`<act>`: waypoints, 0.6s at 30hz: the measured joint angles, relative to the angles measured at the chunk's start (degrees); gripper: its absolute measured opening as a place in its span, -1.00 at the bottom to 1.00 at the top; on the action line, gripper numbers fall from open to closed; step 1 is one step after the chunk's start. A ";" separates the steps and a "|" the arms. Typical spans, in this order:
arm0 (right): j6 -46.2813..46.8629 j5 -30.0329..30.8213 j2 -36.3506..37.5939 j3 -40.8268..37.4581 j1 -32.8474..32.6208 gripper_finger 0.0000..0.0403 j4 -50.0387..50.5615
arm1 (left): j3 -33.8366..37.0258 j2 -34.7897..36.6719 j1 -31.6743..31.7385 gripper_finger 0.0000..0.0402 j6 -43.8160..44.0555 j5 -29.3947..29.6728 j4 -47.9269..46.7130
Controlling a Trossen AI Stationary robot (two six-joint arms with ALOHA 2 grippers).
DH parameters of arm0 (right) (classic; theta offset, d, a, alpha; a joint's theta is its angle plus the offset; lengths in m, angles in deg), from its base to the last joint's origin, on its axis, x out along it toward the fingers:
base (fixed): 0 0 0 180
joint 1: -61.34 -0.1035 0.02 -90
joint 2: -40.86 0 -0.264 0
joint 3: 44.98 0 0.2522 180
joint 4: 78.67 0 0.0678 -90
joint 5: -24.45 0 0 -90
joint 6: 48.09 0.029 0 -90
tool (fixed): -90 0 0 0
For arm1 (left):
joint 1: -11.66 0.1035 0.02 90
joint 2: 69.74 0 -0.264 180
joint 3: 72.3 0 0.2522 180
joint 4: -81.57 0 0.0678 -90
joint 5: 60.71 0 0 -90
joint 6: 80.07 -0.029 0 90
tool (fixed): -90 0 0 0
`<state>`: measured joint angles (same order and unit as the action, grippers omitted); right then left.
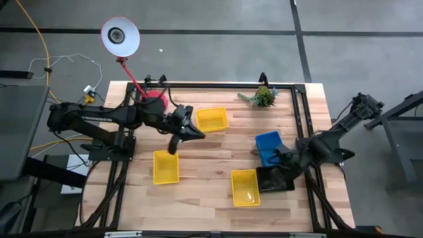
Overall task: Stack baskets by color
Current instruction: Stack the bottom yellow bin on the top yellow bin
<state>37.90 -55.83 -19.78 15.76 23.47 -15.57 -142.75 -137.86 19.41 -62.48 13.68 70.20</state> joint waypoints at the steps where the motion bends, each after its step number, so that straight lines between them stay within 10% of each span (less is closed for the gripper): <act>1: -3.17 0.94 0.00 0.00 1.65 -1.00 -2.34 | -0.03 0.64 0.00 -1.00 1.28 -1.90 0.04; 11: -39.18 -0.56 -0.04 0.00 23.77 -1.00 -27.99 | 1.36 8.71 -1.29 -1.00 1.73 5.84 -0.71; 18: -52.45 -9.84 -0.50 0.00 33.97 -1.00 -42.57 | 15.12 14.57 -5.25 -1.00 7.51 15.03 12.59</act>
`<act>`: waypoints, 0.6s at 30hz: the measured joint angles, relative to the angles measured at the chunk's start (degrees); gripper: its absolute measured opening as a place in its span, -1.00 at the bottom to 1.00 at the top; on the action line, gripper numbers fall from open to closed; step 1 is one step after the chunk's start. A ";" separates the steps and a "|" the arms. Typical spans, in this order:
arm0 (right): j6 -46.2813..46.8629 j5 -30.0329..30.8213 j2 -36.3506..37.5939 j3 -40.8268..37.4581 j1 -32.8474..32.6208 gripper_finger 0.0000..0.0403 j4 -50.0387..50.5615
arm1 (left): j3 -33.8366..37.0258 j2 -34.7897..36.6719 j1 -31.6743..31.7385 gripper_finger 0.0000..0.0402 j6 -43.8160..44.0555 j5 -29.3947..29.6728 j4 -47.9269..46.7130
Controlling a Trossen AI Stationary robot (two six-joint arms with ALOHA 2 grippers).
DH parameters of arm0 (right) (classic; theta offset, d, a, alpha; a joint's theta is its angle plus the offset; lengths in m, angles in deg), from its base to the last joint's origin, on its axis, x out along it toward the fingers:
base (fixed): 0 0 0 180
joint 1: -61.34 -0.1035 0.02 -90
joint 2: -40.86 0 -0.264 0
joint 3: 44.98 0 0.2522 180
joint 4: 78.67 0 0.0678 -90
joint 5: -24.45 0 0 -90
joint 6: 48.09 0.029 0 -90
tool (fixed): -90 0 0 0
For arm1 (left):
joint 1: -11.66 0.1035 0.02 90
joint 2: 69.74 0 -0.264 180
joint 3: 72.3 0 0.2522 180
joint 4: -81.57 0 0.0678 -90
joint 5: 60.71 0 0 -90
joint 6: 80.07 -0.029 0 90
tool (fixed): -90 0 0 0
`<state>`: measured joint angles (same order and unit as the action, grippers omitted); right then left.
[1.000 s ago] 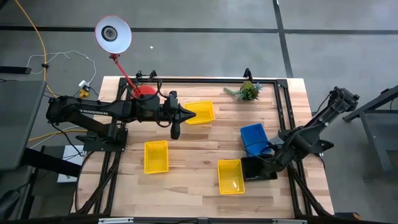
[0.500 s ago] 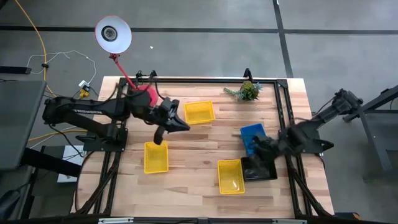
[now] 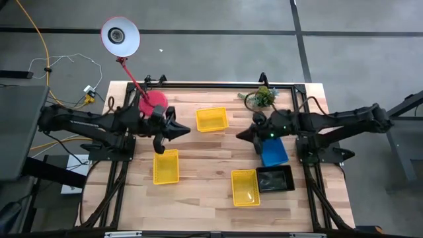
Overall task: Stack baskets by color
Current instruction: Stack the bottom yellow bin on the top yellow bin
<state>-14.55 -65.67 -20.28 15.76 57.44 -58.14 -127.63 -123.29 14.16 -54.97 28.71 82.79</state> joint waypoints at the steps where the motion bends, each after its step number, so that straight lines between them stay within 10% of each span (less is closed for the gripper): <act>1: -0.86 -0.41 -0.15 0.00 0.78 -1.00 -1.56 | 2.37 0.66 -0.75 -1.00 0.62 1.38 3.08; 12: 8.58 -6.67 -1.31 -14.47 2.43 -1.00 -39.48 | 10.43 4.48 -3.22 -1.00 1.13 9.00 11.99; 18: 6.60 -6.80 -1.44 -4.03 1.94 -1.00 -16.24 | 10.43 5.04 -0.59 -1.00 2.27 9.27 11.82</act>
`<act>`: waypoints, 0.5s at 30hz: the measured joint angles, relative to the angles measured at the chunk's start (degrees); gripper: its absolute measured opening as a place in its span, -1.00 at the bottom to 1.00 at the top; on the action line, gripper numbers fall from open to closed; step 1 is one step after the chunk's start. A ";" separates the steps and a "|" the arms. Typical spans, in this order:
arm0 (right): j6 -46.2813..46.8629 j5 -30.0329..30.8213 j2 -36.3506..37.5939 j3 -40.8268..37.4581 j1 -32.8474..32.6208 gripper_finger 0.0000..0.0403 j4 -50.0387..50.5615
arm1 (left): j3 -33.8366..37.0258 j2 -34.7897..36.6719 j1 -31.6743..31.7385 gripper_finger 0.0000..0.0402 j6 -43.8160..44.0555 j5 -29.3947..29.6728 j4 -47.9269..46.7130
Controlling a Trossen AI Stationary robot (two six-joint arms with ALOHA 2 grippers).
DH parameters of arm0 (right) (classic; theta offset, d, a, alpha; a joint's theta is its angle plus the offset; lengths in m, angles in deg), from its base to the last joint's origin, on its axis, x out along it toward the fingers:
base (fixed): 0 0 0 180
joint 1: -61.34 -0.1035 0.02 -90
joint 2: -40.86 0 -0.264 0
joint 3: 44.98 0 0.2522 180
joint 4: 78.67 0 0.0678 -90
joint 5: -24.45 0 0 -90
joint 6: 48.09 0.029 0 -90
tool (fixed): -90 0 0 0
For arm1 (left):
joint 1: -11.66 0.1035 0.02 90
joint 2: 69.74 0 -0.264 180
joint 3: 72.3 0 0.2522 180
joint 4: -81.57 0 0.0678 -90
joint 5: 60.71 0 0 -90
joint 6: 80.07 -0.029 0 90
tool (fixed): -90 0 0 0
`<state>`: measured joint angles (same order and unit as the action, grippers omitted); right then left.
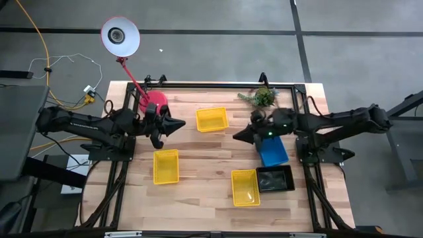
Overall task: Stack baskets by color
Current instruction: Stack the bottom yellow bin on the top yellow bin
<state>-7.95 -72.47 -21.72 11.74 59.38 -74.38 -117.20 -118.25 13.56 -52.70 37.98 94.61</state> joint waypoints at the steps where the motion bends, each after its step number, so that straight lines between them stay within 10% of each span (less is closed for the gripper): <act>1: -1.32 0.03 -0.61 2.80 -0.31 -1.00 6.40 | 0.00 0.00 0.46 -1.00 0.13 -0.57 0.00; 9: -8.19 -3.14 -8.51 18.18 -5.52 -0.72 44.24 | -0.02 0.00 2.60 -1.00 1.17 -3.13 -0.93; 15: -14.00 -3.89 -15.58 19.98 -10.51 -0.15 51.83 | -0.02 0.00 3.40 -1.00 2.53 -3.19 -2.70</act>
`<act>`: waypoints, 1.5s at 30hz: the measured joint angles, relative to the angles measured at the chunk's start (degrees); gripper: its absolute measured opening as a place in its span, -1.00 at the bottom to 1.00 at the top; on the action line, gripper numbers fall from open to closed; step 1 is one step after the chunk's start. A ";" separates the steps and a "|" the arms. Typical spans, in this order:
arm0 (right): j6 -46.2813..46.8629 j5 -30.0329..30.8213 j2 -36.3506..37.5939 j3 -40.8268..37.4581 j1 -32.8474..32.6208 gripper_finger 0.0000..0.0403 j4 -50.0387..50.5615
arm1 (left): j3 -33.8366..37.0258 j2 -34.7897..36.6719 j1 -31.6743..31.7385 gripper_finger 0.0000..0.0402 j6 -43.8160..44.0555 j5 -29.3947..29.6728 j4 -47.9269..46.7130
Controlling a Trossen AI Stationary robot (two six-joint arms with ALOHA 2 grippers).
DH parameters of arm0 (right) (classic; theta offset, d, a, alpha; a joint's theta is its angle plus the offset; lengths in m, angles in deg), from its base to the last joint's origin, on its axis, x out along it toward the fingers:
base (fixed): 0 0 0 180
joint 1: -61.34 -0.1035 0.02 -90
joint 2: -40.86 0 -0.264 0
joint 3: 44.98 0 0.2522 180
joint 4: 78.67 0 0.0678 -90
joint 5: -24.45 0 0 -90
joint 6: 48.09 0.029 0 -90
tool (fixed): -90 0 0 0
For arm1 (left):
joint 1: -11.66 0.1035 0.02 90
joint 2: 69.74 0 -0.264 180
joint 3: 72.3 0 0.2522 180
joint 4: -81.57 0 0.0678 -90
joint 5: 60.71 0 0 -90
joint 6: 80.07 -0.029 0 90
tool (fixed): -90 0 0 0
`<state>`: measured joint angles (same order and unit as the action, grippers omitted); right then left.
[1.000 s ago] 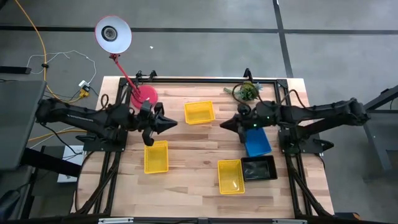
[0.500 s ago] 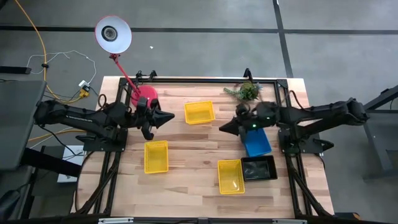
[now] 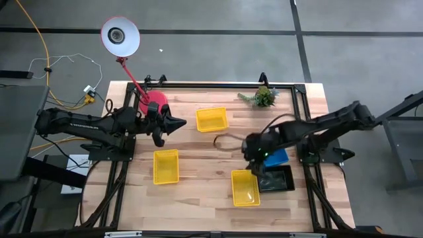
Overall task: Stack baskets by color
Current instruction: Stack the bottom yellow bin on the top yellow bin
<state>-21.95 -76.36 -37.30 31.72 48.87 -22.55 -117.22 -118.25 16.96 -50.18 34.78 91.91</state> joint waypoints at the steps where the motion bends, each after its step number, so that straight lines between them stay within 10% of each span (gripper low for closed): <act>1: -1.63 0.01 -1.26 0.00 -0.65 -0.07 -0.14 | 0.00 0.00 0.00 -1.00 0.02 0.04 -0.30; 10: -8.45 3.04 -14.13 0.00 -5.79 0.17 0.23 | 0.00 0.00 0.00 -1.00 -0.02 0.11 -0.36; 20: -1.92 10.12 -21.73 -0.02 -8.83 -0.04 -0.47 | 0.00 0.00 0.00 -1.00 -1.02 0.19 -0.36; 27: 0.68 10.91 -21.58 -0.02 -7.75 -0.92 -0.10 | -0.02 0.00 0.02 -1.00 -1.53 0.26 -0.37; 40: 6.92 17.23 -4.96 -0.09 5.83 -0.99 -2.16 | -0.11 4.19 0.04 -1.00 -6.78 -1.21 3.15; 45: 21.25 9.09 -2.71 -7.98 15.33 -1.00 -21.74 | -0.11 6.98 0.04 -1.00 -10.00 0.79 3.25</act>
<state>-0.69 -67.27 -40.01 23.74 64.20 -44.29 -117.33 -111.27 17.00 -60.17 35.58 95.16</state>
